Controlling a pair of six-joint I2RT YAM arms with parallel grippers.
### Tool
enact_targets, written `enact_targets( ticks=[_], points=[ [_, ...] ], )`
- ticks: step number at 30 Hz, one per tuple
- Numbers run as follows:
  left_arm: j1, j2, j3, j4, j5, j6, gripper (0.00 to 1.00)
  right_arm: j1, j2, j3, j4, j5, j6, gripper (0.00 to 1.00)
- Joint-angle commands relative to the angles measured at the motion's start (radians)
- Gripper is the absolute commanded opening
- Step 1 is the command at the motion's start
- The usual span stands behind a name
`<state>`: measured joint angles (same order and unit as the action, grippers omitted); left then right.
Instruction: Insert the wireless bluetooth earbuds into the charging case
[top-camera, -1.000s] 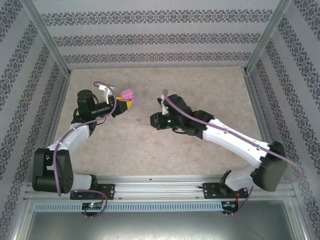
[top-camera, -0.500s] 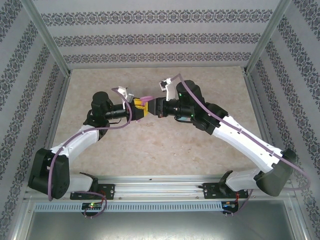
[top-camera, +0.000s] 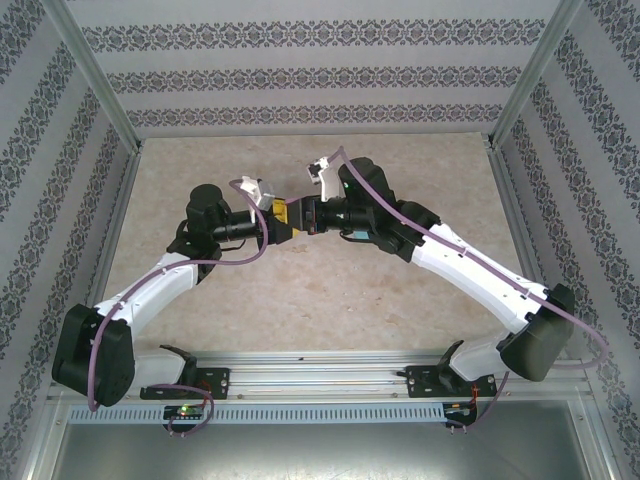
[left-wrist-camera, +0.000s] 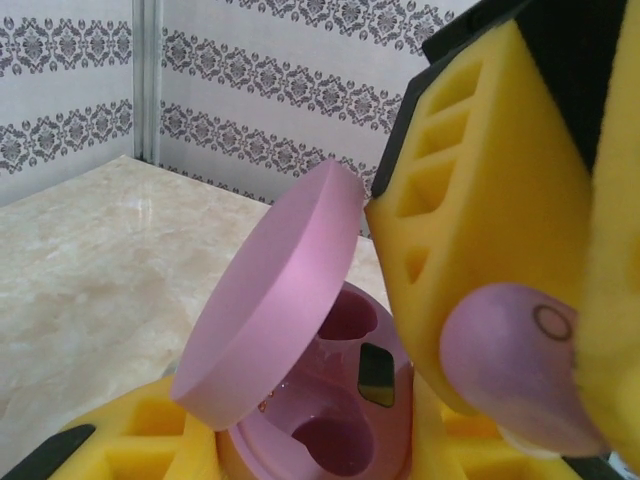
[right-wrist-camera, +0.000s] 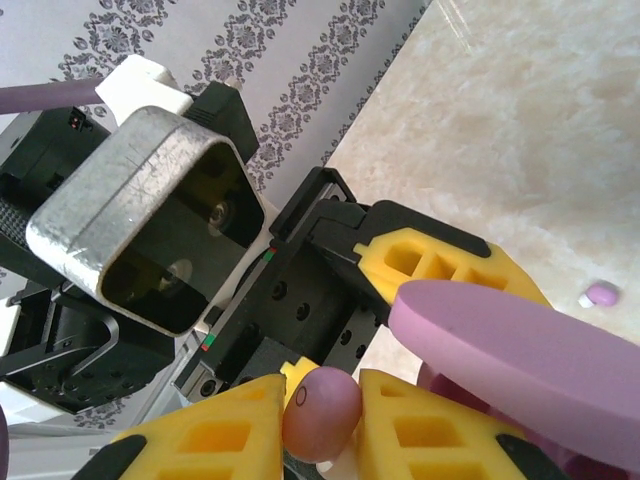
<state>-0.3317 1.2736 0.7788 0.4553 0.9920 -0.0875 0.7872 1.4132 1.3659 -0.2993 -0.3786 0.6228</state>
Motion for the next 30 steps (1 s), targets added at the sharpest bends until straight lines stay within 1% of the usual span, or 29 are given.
enact_targets(
  ticks=[1, 7, 19, 23, 26, 30],
  points=[
    [-0.015, -0.035, 0.031, -0.019, -0.014, 0.049, 0.19, -0.006, 0.012, 0.038, -0.020, 0.046, -0.046, 0.21],
    [-0.022, -0.048, 0.031, -0.029, -0.026, 0.060, 0.19, -0.008, 0.032, 0.027, -0.035, 0.077, -0.081, 0.22],
    [-0.032, -0.053, 0.034, -0.035, -0.027, 0.060, 0.19, -0.008, 0.045, 0.019, -0.092, 0.178, -0.160, 0.24],
    [-0.034, -0.046, 0.036, -0.035, -0.023, 0.059, 0.19, -0.008, 0.046, 0.012, -0.082, 0.165, -0.155, 0.24],
    [-0.036, -0.042, 0.037, -0.032, -0.023, 0.055, 0.19, -0.011, 0.050, 0.010, -0.078, 0.159, -0.151, 0.28],
    [-0.036, -0.043, 0.039, -0.032, -0.024, 0.054, 0.19, -0.011, 0.055, 0.004, -0.079, 0.157, -0.150, 0.29]
  ],
)
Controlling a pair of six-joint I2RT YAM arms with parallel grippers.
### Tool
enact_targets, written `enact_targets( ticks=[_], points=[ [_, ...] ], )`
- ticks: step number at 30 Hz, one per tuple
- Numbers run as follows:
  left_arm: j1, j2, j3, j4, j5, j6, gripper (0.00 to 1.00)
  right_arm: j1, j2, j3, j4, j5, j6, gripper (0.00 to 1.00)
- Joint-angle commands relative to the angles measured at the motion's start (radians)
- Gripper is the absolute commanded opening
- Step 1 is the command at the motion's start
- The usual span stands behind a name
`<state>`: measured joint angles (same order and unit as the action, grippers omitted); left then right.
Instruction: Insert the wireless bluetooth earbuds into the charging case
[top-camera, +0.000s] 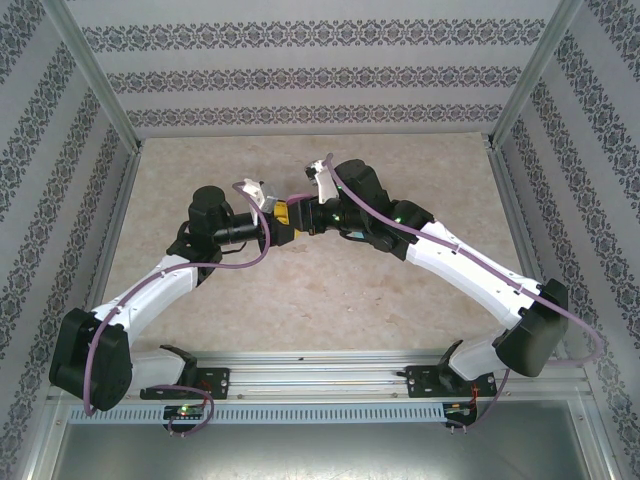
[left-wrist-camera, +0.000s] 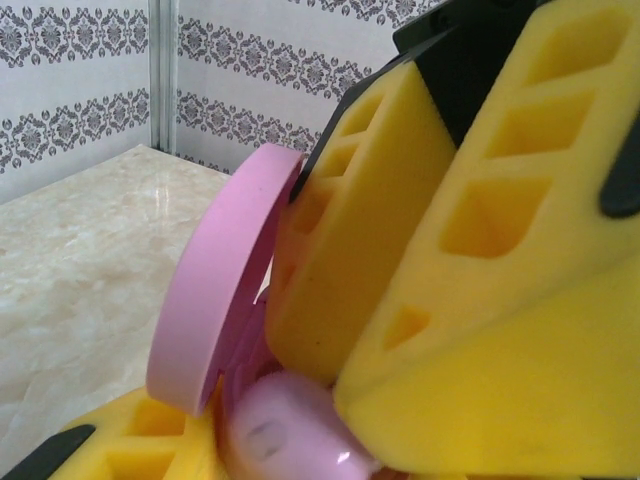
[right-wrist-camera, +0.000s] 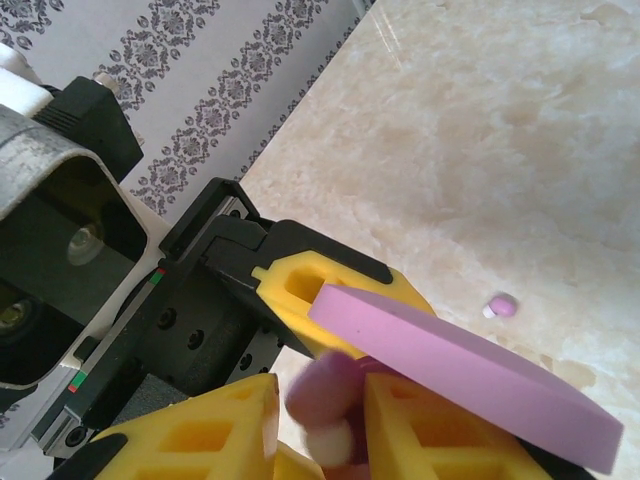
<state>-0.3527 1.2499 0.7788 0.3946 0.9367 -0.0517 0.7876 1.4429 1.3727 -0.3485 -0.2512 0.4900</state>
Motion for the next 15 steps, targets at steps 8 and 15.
enact_targets(
  ticks=[8, 15],
  points=[
    [-0.016, -0.026, 0.033, 0.022, 0.030, 0.022, 0.20, -0.021, 0.027, -0.018, -0.024, 0.019, 0.005, 0.25],
    [-0.016, -0.027, 0.057, -0.085, -0.014, 0.072, 0.20, -0.029, 0.002, -0.019, -0.013, -0.004, 0.023, 0.26]
  ],
)
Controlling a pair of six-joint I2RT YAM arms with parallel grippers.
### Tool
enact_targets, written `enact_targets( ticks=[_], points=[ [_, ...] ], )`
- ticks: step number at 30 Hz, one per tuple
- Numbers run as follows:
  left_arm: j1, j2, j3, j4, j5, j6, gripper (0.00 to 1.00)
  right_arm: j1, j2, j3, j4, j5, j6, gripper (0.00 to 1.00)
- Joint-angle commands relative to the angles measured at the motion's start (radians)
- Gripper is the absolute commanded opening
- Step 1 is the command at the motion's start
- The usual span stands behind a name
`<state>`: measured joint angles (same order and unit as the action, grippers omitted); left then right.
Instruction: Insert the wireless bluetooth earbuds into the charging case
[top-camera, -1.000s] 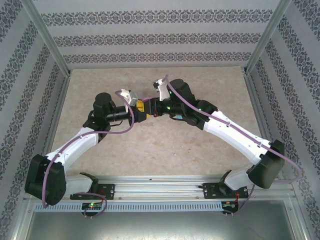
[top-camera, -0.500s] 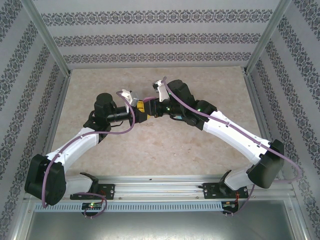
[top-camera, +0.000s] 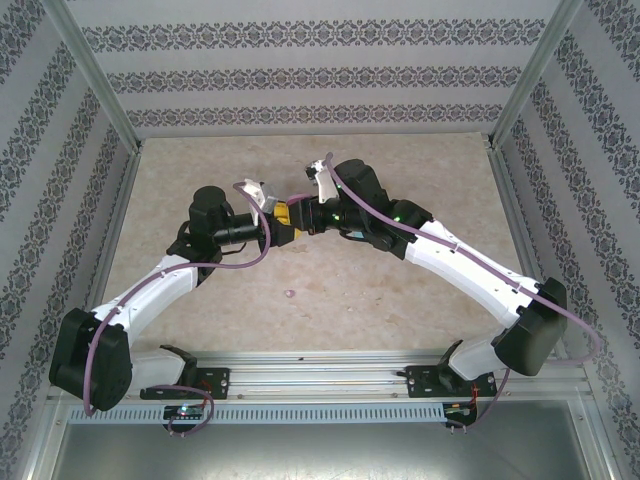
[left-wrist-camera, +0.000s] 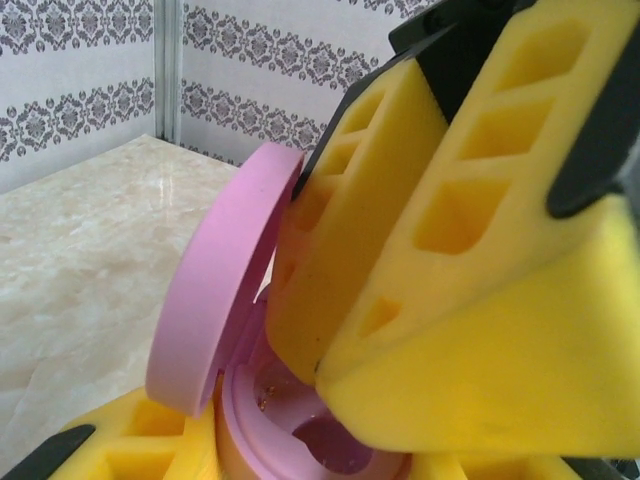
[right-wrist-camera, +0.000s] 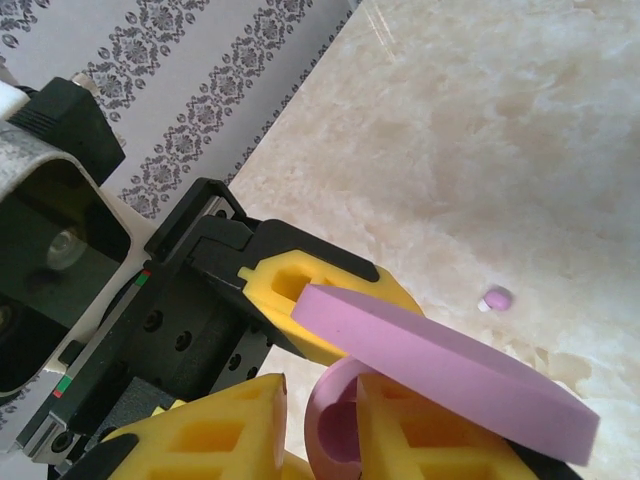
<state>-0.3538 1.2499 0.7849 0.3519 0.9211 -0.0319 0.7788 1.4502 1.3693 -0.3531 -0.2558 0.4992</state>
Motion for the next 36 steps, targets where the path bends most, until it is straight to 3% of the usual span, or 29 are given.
enact_targets(
  ticks=[1, 14, 18, 22, 26, 36],
  points=[
    [-0.015, -0.022, 0.056, -0.063, -0.013, 0.055, 0.20, -0.020, -0.015, -0.016, -0.004, -0.005, 0.018, 0.27],
    [0.055, 0.010, 0.031, -0.127, -0.155, -0.023, 0.20, -0.019, -0.198, -0.108, 0.055, -0.146, 0.052, 0.39],
    [0.100, -0.013, 0.010, -0.142, -0.157, -0.049, 0.20, 0.001, -0.270, -0.254, 0.078, -0.101, 0.065, 0.38],
    [0.148, -0.040, 0.006, -0.211, -0.193, -0.069, 0.20, 0.067, -0.277, -0.367, 0.044, -0.014, -0.050, 0.37],
    [0.196, -0.061, 0.012, -0.287, -0.245, -0.098, 0.20, 0.119, -0.155, -0.348, -0.027, 0.016, -0.170, 0.37],
    [0.256, -0.091, -0.003, -0.384, -0.369, -0.122, 0.20, 0.139, 0.342, -0.066, -0.125, -0.188, -0.335, 0.25]
  ],
)
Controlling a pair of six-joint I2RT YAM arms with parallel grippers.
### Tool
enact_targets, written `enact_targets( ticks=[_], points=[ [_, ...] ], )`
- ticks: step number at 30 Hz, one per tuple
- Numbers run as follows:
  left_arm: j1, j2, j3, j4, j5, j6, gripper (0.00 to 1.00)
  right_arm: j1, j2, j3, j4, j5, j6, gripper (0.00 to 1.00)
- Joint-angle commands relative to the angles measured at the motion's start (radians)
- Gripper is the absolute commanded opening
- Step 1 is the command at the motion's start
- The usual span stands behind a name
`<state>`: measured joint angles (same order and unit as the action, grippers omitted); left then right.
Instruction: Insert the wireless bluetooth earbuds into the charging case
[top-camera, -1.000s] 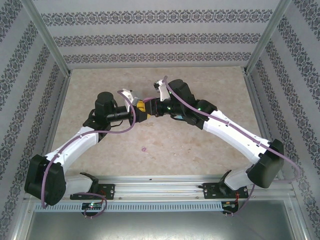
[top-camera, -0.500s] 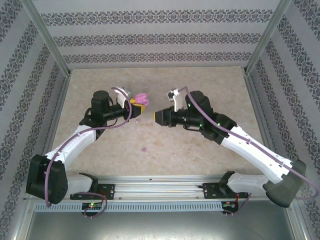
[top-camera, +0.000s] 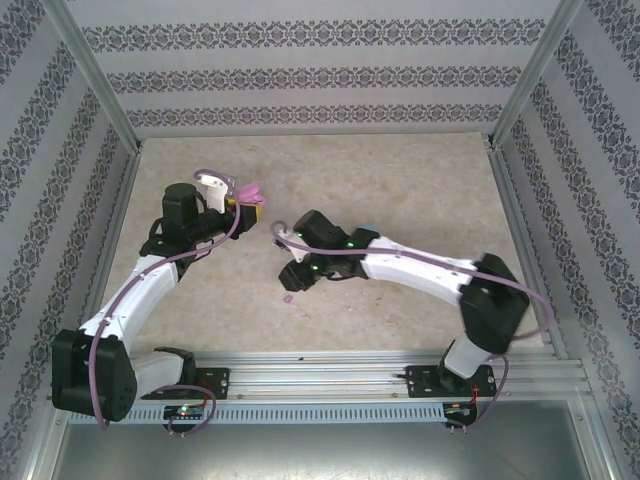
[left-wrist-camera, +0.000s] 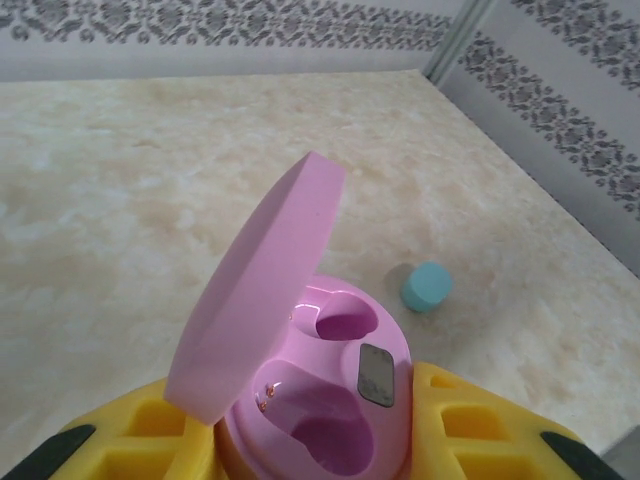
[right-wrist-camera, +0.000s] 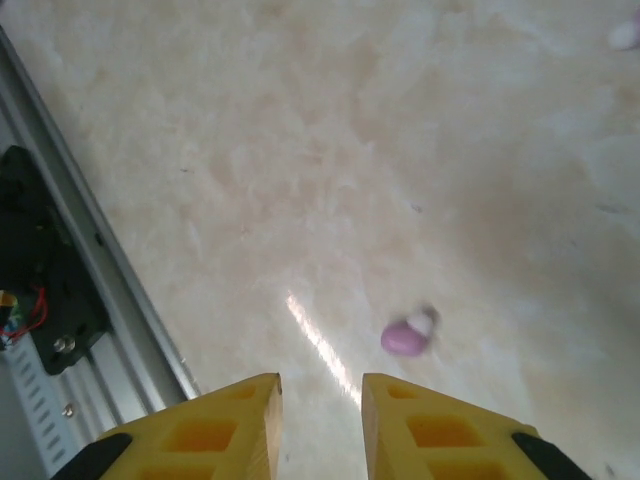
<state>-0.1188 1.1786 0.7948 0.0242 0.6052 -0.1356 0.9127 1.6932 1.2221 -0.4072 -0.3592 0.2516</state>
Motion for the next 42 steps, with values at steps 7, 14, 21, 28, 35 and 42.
enact_targets(
  ticks=[7, 14, 21, 28, 35, 42],
  points=[
    [0.034, -0.010, -0.010, -0.069, -0.053, -0.013, 0.21, -0.006, 0.359, 0.303, -0.189, -0.155, -0.143, 0.21],
    [0.039, -0.006, -0.015, -0.075, -0.054, -0.002, 0.20, -0.038, 0.448, 0.326, -0.241, -0.175, -0.158, 0.20],
    [0.041, 0.005, -0.021, -0.060, -0.046, -0.016, 0.20, -0.073, 0.416, 0.255, -0.241, -0.164, -0.150, 0.20],
    [0.041, 0.005, -0.019, -0.058, -0.042, -0.025, 0.21, -0.077, 0.380, 0.199, -0.232, -0.162, -0.132, 0.20],
    [0.041, -0.005, -0.018, -0.065, -0.041, -0.027, 0.21, -0.077, 0.334, 0.128, -0.211, -0.138, -0.096, 0.19],
    [0.039, 0.000, -0.015, -0.057, -0.034, -0.035, 0.21, -0.078, 0.282, 0.079, -0.212, -0.083, -0.013, 0.21]
  ],
)
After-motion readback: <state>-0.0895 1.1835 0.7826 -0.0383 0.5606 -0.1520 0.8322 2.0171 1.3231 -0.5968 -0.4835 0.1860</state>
